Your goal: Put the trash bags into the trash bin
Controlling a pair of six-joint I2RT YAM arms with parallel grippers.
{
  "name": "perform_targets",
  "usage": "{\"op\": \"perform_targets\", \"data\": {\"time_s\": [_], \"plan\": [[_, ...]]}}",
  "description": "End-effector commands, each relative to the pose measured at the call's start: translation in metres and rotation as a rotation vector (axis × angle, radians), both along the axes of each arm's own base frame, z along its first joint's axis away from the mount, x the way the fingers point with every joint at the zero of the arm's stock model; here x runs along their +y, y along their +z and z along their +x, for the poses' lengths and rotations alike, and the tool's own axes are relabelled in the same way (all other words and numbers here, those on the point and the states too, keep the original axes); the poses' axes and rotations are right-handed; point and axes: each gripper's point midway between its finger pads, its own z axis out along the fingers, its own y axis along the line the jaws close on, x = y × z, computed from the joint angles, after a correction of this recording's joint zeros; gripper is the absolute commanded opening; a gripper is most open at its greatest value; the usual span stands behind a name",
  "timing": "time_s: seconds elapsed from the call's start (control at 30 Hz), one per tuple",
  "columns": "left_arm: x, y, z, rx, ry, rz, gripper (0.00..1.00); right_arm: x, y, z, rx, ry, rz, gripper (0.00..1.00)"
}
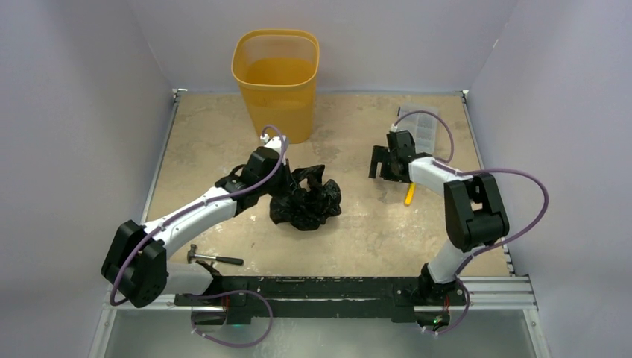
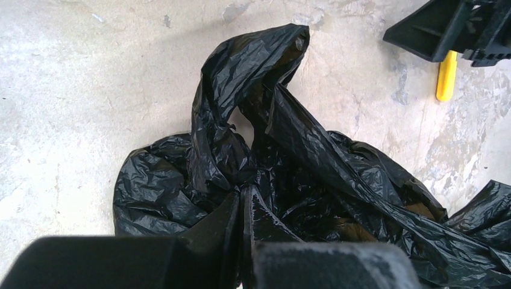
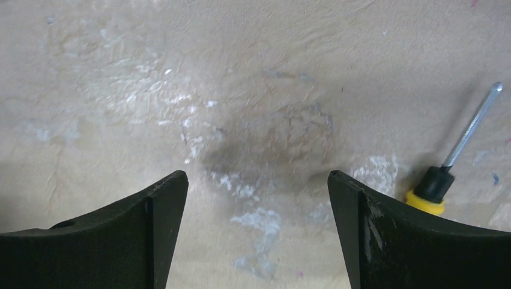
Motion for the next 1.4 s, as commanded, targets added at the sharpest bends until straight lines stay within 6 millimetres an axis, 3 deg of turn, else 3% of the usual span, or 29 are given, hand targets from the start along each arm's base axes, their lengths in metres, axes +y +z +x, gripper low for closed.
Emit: {"op": "perform_targets", "data": {"time_s": [0.0, 0.13, 0.17, 0.2, 0.27, 0.37, 0.53, 0.63, 0.73, 0.8, 0.9, 1.1, 1.23, 1.37], "plan": [[-0.013, 0.013, 0.005, -0.026, -0.036, -0.051, 0.00, 0.015, 0.044, -0.008, -0.082, 0.059, 0.105, 0.89], [-0.015, 0.016, 0.004, -0.026, -0.044, -0.061, 0.00, 0.018, 0.039, -0.040, -0.042, 0.016, 0.187, 0.91], [-0.014, 0.016, 0.004, -0.027, -0.045, -0.062, 0.00, 0.011, 0.031, -0.049, -0.019, -0.038, 0.177, 0.92], [-0.015, 0.019, 0.003, -0.031, -0.047, -0.069, 0.00, -0.011, 0.027, -0.061, -0.024, -0.155, 0.119, 0.97], [-0.015, 0.020, 0.003, -0.035, -0.049, -0.072, 0.00, -0.018, 0.033, -0.063, -0.067, -0.197, 0.115, 0.98], [-0.020, 0.023, 0.004, -0.041, -0.065, -0.086, 0.00, -0.004, 0.056, -0.057, -0.131, -0.131, 0.187, 0.97], [-0.026, 0.028, 0.007, -0.044, -0.086, -0.095, 0.00, 0.020, 0.114, -0.057, -0.263, -0.026, 0.330, 0.92], [-0.027, 0.030, 0.010, -0.046, -0.078, -0.097, 0.00, 0.038, 0.173, -0.066, -0.439, 0.116, 0.428, 0.90], [-0.028, 0.031, 0.013, -0.048, -0.066, -0.105, 0.00, 0.079, 0.229, -0.098, -0.587, 0.418, 0.599, 0.89], [-0.029, 0.032, 0.015, -0.050, -0.064, -0.107, 0.00, 0.098, 0.248, -0.122, -0.599, 0.593, 0.675, 0.89], [-0.032, 0.033, 0.018, -0.049, -0.062, -0.114, 0.00, 0.115, 0.240, -0.140, -0.527, 0.740, 0.678, 0.90], [-0.039, 0.035, 0.023, -0.050, -0.071, -0.126, 0.00, 0.151, 0.209, -0.153, -0.417, 0.849, 0.593, 0.91], [-0.038, 0.032, 0.022, -0.041, -0.073, -0.121, 0.00, 0.151, 0.196, -0.144, -0.407, 0.818, 0.552, 0.92], [-0.036, 0.030, 0.020, -0.035, -0.071, -0.117, 0.00, 0.158, 0.195, -0.144, -0.404, 0.840, 0.563, 0.89]]}}
